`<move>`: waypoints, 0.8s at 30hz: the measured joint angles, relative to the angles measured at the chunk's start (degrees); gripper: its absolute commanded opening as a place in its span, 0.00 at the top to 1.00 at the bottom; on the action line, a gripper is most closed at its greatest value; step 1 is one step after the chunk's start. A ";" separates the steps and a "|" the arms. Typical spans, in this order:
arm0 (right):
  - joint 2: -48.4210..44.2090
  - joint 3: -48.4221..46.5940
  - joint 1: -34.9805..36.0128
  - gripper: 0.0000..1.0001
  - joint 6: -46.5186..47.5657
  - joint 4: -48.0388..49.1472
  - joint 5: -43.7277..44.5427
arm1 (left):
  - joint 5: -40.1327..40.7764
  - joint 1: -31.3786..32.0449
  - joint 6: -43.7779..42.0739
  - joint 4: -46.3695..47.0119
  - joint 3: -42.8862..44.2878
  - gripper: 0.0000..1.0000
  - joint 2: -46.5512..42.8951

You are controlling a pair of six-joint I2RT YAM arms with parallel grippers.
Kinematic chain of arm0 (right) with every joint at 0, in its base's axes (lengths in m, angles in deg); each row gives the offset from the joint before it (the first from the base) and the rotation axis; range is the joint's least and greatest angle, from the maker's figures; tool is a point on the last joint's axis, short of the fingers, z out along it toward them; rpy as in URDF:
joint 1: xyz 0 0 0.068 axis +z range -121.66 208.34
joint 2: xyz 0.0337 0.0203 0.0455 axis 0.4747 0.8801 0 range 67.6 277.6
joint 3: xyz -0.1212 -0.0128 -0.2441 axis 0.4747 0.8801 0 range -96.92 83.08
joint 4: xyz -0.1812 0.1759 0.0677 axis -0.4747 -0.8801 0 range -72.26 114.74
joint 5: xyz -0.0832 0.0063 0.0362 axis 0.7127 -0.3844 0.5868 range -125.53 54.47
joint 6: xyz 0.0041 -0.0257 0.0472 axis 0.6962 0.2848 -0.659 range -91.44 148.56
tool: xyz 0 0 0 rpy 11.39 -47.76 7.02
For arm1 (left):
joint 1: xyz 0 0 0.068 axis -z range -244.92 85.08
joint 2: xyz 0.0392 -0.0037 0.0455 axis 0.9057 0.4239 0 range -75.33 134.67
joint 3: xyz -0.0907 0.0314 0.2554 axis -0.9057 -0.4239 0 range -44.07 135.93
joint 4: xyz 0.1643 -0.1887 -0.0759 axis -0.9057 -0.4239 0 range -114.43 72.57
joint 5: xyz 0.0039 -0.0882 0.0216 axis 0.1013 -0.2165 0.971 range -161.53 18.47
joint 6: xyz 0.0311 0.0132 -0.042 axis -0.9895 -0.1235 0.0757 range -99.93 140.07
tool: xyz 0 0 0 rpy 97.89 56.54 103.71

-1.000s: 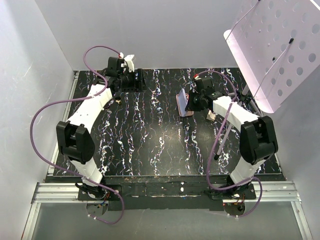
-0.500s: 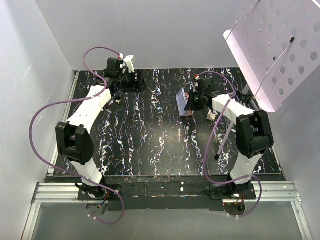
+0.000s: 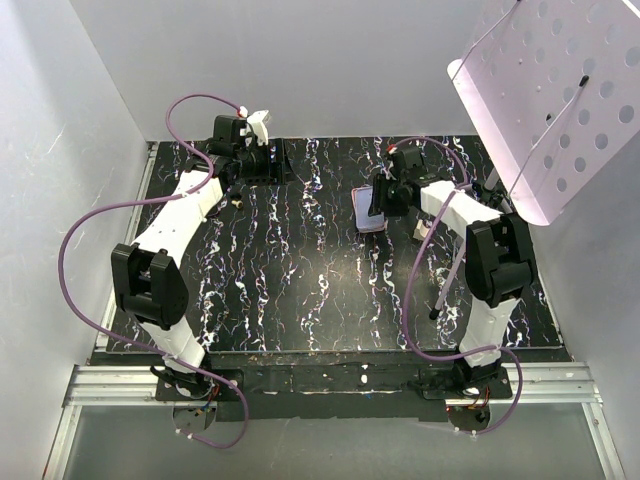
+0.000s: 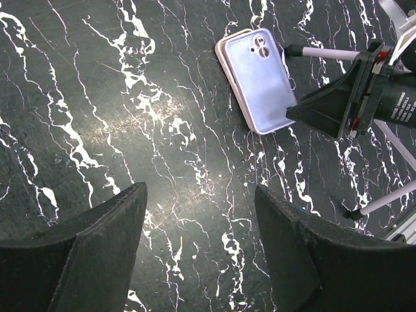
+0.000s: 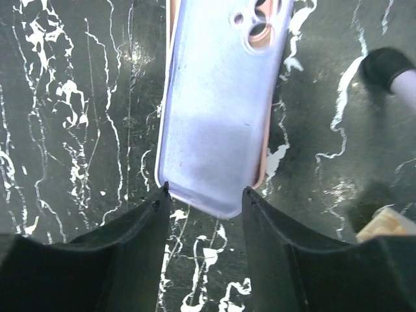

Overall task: Take the phone out of the phone case
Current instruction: Place the phone case at the center of the board, then reset both arms

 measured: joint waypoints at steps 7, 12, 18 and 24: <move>0.22 -2.97 0.46 0.31 2.91 -5.33 6.78 | -0.61 0.00 0.00 0.02 0.00 0.34 -0.02; -4.79 1.38 4.35 0.27 2.69 -7.50 12.17 | -0.83 0.00 0.00 0.02 0.00 0.34 -0.02; -23.61 19.61 17.97 0.19 -1.75 -3.54 15.69 | -0.90 0.00 0.04 0.50 -0.20 0.34 -0.04; -47.89 37.38 21.94 0.15 -7.98 4.50 17.92 | -0.04 0.28 0.26 2.71 -3.21 0.33 -2.10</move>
